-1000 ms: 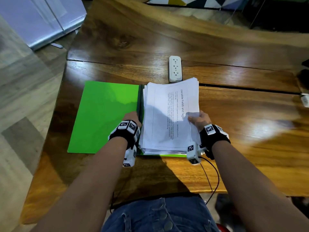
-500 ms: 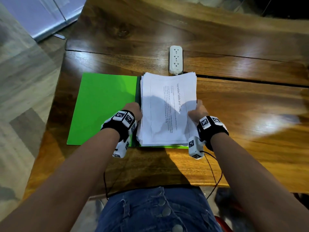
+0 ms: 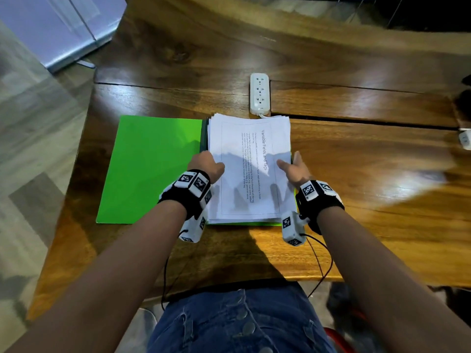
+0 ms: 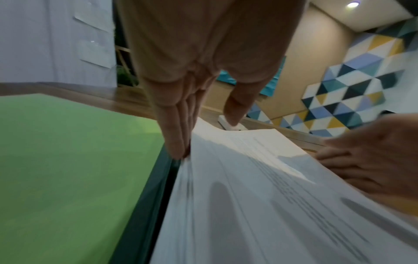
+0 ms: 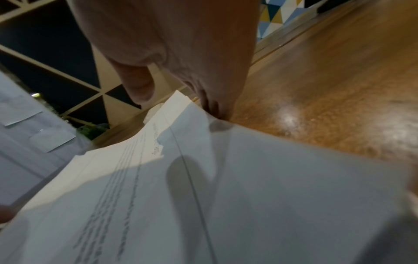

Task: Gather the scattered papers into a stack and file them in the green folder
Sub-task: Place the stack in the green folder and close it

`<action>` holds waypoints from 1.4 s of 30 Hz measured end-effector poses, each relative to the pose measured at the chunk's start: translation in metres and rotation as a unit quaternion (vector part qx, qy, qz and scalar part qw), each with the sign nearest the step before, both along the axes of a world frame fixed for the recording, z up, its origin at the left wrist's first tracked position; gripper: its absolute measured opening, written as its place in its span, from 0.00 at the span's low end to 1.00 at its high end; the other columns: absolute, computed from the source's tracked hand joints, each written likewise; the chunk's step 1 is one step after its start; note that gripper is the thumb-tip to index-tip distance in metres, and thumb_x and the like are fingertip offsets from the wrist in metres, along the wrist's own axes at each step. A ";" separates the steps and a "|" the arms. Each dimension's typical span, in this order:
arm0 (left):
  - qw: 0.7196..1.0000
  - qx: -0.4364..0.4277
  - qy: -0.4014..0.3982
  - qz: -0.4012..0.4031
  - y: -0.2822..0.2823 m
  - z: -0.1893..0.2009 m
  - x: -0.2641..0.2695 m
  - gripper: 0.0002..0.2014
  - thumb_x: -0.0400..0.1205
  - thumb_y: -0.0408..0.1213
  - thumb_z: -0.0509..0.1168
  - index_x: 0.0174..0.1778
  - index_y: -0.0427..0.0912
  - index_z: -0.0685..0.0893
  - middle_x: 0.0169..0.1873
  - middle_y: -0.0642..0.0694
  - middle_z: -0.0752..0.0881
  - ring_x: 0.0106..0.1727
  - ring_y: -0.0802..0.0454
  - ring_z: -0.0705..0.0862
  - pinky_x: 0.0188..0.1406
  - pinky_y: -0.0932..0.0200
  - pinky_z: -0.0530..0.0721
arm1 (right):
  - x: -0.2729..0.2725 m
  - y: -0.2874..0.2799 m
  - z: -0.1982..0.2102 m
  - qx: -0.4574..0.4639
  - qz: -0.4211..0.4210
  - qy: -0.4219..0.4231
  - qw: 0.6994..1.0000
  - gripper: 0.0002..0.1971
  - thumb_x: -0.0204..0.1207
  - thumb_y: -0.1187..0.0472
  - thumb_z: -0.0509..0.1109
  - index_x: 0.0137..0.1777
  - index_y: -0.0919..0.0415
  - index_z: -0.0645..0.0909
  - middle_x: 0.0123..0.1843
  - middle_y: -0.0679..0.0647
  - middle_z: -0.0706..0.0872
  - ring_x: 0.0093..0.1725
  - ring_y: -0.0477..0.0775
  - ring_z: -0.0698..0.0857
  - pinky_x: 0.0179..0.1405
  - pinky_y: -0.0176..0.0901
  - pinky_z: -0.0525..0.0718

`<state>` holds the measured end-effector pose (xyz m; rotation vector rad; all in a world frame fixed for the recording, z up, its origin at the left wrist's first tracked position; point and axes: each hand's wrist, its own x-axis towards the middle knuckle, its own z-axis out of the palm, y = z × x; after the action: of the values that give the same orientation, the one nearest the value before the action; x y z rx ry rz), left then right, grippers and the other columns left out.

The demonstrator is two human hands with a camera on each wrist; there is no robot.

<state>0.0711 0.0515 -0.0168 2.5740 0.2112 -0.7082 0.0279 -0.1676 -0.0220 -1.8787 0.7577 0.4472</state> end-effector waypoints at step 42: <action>0.994 -0.005 -0.041 0.103 0.151 0.116 0.009 0.15 0.80 0.28 0.62 0.62 0.28 0.79 0.59 0.32 0.83 0.59 0.35 0.83 0.58 0.47 0.81 | 0.025 0.003 0.011 -0.182 0.102 0.148 0.967 0.34 0.75 0.57 0.72 0.76 0.73 0.65 0.73 0.68 0.75 0.68 0.68 0.78 0.55 0.50 0.80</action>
<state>0.0798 0.2022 0.0991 2.5191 0.4380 -0.5242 0.0531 -0.1644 -0.0114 -2.2769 0.8936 0.7749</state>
